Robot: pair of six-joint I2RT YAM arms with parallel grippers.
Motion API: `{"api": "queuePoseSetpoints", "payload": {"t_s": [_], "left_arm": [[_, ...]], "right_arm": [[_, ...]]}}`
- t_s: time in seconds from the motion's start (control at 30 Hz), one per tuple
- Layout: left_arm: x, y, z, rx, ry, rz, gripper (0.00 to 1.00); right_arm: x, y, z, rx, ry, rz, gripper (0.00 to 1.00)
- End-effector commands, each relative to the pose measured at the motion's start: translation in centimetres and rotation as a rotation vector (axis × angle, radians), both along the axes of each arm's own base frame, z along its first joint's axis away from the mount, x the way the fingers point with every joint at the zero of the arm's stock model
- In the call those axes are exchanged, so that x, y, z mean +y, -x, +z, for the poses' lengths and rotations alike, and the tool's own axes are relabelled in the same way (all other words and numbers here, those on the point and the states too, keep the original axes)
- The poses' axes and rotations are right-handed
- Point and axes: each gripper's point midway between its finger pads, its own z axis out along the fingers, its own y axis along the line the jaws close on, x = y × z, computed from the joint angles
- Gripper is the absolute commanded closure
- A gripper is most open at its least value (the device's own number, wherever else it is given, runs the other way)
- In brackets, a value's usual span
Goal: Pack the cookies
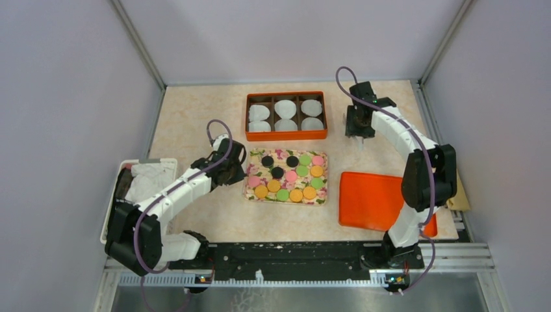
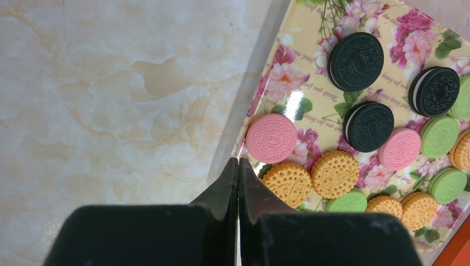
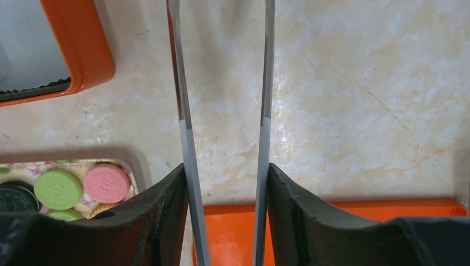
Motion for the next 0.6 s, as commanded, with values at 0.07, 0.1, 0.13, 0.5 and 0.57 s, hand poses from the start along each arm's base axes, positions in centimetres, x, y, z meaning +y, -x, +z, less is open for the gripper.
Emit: {"api": "queuePoseSetpoints", "payload": {"t_s": [0.07,0.1,0.13,0.5,0.57], "left_arm": [[-0.2,-1.2,1.8,-0.065,-0.002,-0.001,1.0],[-0.1,-1.4,1.9,-0.07,-0.008,0.003,1.0],[0.1,-1.6,1.9,-0.075,-0.015,0.011,1.0],[0.5,-4.9,2.9,-0.103,-0.083,0.055,1.0],[1.2,-5.3,2.8,-0.098,-0.099,0.079,1.0]], "right_arm": [[0.7,0.0,7.5,-0.214,-0.014,0.055,0.55],[1.1,0.5,8.5,-0.241,-0.01,0.071,0.55],[1.3,1.0,9.1,-0.258,-0.003,0.085,0.55],[6.2,8.6,14.6,-0.376,-0.065,0.295,0.55],[7.1,9.9,14.9,-0.386,-0.088,0.344,0.56]]}}
